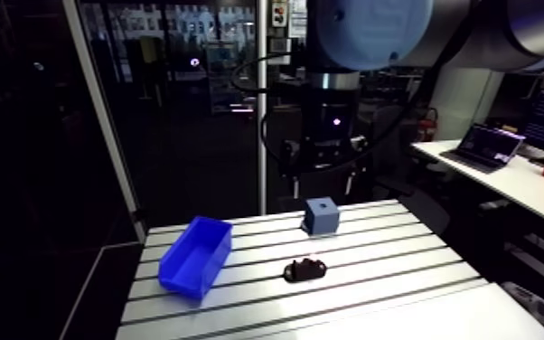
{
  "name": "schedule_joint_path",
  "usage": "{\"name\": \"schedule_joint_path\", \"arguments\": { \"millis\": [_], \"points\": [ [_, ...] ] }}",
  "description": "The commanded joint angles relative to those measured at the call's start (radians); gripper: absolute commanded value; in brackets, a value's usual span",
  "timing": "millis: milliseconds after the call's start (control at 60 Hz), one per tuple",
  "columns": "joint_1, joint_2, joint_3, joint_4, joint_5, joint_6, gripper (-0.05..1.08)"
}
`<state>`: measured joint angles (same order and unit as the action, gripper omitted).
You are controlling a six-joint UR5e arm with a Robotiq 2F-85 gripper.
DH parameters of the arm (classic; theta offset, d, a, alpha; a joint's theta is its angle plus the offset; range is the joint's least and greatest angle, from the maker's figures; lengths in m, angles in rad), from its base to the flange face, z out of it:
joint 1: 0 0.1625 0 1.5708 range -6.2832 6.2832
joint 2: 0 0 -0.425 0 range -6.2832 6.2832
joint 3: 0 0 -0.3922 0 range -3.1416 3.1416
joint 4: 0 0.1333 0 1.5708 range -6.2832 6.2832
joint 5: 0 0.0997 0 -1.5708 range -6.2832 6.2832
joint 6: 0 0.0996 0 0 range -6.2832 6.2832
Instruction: Pick up the M10 bolt and insert it into the hex recess until seated.
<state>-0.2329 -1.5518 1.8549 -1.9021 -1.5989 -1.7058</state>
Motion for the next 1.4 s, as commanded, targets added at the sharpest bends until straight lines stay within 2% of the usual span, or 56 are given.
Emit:
{"name": "schedule_joint_path", "arguments": {
  "millis": [17,133,217,267,283,300,317,350,400,533,767,1067,1183,1400],
  "points": [
    [-0.034,0.006,0.109,-0.157,0.006,0.054,0.01],
    [-0.034,0.012,0.135,-0.181,0.009,0.085,0.01],
    [-0.033,0.017,0.162,-0.237,0.012,0.102,0.01],
    [-0.031,0.021,0.18,-0.275,0.027,0.102,0.01],
    [-0.031,0.021,0.18,-0.275,0.027,0.102,0.01],
    [-0.032,0.026,0.188,-0.29,0.04,0.102,0.01],
    [-0.032,0.026,0.188,-0.29,0.04,0.102,0.01],
    [-0.033,0.035,0.199,-0.312,0.064,0.102,0.01],
    [-0.033,0.041,0.204,-0.325,0.069,0.103,0.01],
    [-0.033,0.068,0.228,-0.398,0.066,0.104,0.01],
    [-0.033,0.101,0.249,-0.46,0.061,0.102,0.01],
    [-0.033,0.127,0.26,-0.467,0.06,0.095,0.02],
    [-0.031,0.132,0.268,-0.492,0.054,0.09,0.03],
    [-0.034,0.146,0.279,-0.526,0.055,0.087,0.07]
  ]
}}
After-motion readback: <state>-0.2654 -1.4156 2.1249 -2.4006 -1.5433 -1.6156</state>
